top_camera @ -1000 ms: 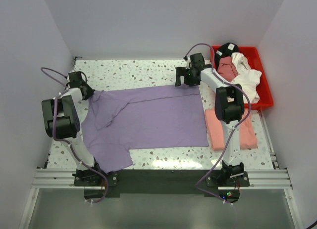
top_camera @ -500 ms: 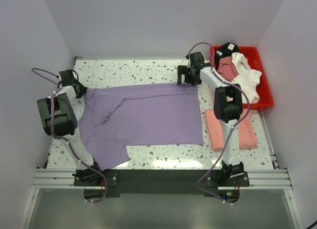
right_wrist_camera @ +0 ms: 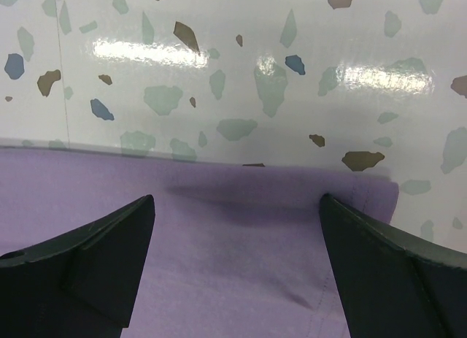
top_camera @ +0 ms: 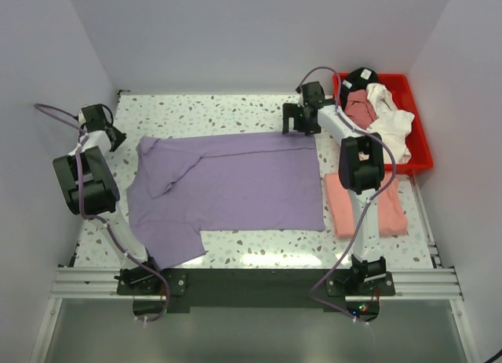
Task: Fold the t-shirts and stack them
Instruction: Fold the tshirt
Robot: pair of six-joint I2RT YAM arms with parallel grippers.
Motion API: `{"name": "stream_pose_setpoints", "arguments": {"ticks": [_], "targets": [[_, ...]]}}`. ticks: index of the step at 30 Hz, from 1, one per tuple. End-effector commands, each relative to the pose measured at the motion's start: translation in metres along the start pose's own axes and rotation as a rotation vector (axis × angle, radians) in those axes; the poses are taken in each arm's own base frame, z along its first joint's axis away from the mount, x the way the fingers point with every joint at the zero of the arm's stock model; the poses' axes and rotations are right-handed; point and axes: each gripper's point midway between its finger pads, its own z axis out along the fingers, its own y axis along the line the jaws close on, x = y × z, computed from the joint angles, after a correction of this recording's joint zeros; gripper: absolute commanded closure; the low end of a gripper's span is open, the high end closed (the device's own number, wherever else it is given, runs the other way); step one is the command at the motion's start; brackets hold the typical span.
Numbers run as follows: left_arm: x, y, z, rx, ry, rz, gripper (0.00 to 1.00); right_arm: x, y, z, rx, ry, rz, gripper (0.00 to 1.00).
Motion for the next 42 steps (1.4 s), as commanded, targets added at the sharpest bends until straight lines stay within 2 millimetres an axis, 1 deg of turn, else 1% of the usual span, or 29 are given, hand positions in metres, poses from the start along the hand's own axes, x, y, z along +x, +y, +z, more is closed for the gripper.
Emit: {"name": "stream_pose_setpoints", "arguments": {"ticks": [1, 3, 4, 5, 7, 8, 10, 11, 12, 14, 15, 16, 18, 19, 20, 21, 22, 23, 24, 25, 26, 27, 28, 29, 30, 31, 36, 39, 42], "targets": [[-0.012, -0.020, -0.008, 0.091, -0.006, -0.003, 0.69, -0.003, -0.009, -0.002, 0.022, 0.006, -0.010, 0.01], [-0.007, -0.035, -0.011, 0.180, 0.017, 0.013, 0.59, -0.006, -0.006, -0.005, 0.001, 0.001, -0.019, 0.01], [0.001, -0.046, -0.018, 0.244, 0.047, 0.023, 0.55, -0.008, -0.002, -0.008, -0.010, -0.005, -0.024, 0.01], [0.005, -0.050, -0.020, 0.266, 0.058, 0.027, 0.44, -0.010, -0.002, -0.010, -0.018, -0.008, -0.026, 0.01], [0.013, -0.059, -0.032, 0.308, 0.075, 0.042, 0.32, -0.018, 0.005, -0.018, -0.043, -0.022, -0.043, 0.01], [0.016, -0.062, -0.037, 0.319, 0.077, 0.051, 0.18, -0.023, 0.007, -0.024, -0.050, -0.033, -0.052, 0.01], [0.020, -0.071, -0.053, 0.342, 0.060, 0.070, 0.06, -0.033, 0.011, -0.035, -0.063, -0.054, -0.062, 0.01], [0.021, -0.074, -0.058, 0.348, 0.052, 0.080, 0.00, -0.042, 0.014, -0.046, -0.067, -0.078, -0.067, 0.01], [0.024, -0.078, -0.069, 0.346, 0.053, 0.091, 0.00, -0.046, 0.015, -0.053, -0.066, -0.092, -0.065, 0.01], [0.030, -0.073, -0.077, 0.304, 0.047, 0.098, 0.00, -0.051, 0.016, -0.067, -0.061, -0.116, -0.065, 0.01], [0.031, -0.076, -0.089, 0.305, 0.039, 0.106, 0.00, -0.050, 0.013, -0.078, -0.049, -0.126, -0.052, 0.01], [0.041, -0.066, -0.090, 0.277, 0.052, 0.103, 0.00, -0.051, 0.008, -0.083, -0.017, -0.145, -0.047, 0.01], [0.048, -0.060, -0.105, 0.264, 0.049, 0.096, 0.00, -0.039, -0.002, -0.094, 0.029, -0.139, -0.024, 0.01], [0.064, -0.050, -0.107, 0.246, 0.080, 0.087, 0.00, -0.036, -0.006, -0.095, 0.043, -0.141, -0.019, 0.01], [0.071, -0.047, -0.112, 0.245, 0.085, 0.080, 0.00, -0.032, -0.015, -0.096, 0.069, -0.135, -0.008, 0.01], [0.073, -0.047, -0.123, 0.255, 0.077, 0.080, 0.00, -0.020, -0.020, -0.092, 0.082, -0.109, 0.008, 0.02], [0.088, -0.034, -0.124, 0.220, 0.097, 0.080, 0.00, -0.017, -0.024, -0.092, 0.087, -0.101, 0.016, 0.05], [0.094, -0.030, -0.128, 0.204, 0.104, 0.067, 0.00, -0.012, -0.029, -0.089, 0.088, -0.082, 0.025, 0.06], [0.099, -0.025, -0.136, 0.194, 0.109, 0.060, 0.00, -0.009, -0.032, -0.088, 0.089, -0.074, 0.035, 0.13], [0.112, -0.013, -0.138, 0.171, 0.130, 0.055, 0.00, -0.005, -0.033, -0.084, 0.088, -0.058, 0.035, 0.17], [0.118, -0.009, -0.141, 0.159, 0.133, 0.033, 0.00, -0.005, -0.035, -0.082, 0.089, -0.055, 0.035, 0.19], [0.119, -0.009, -0.148, 0.160, 0.106, 0.022, 0.00, -0.004, -0.035, -0.079, 0.091, -0.052, 0.029, 0.28], [0.135, -0.001, -0.149, 0.161, 0.139, 0.021, 0.00, -0.005, -0.035, -0.078, 0.091, -0.049, 0.031, 0.31], [0.140, 0.001, -0.151, 0.160, 0.144, 0.003, 0.02, -0.004, -0.035, -0.073, 0.091, -0.042, 0.028, 0.33], [0.145, -0.004, -0.158, 0.197, 0.155, 0.002, 0.03, -0.004, -0.036, -0.070, 0.093, -0.038, 0.029, 0.38], [0.155, 0.000, -0.159, 0.197, 0.176, 0.006, 0.05, -0.003, -0.037, -0.068, 0.095, -0.032, 0.031, 0.39], [0.175, -0.006, -0.169, 0.202, 0.202, 0.050, 0.09, -0.002, -0.038, -0.053, 0.096, -0.019, 0.035, 0.46], [0.180, -0.008, -0.173, 0.205, 0.217, 0.062, 0.11, 0.001, -0.040, -0.046, 0.100, -0.004, 0.042, 0.48], [0.177, -0.007, -0.176, 0.188, 0.203, 0.066, 0.11, 0.003, -0.040, -0.042, 0.104, 0.003, 0.042, 0.49]]}}
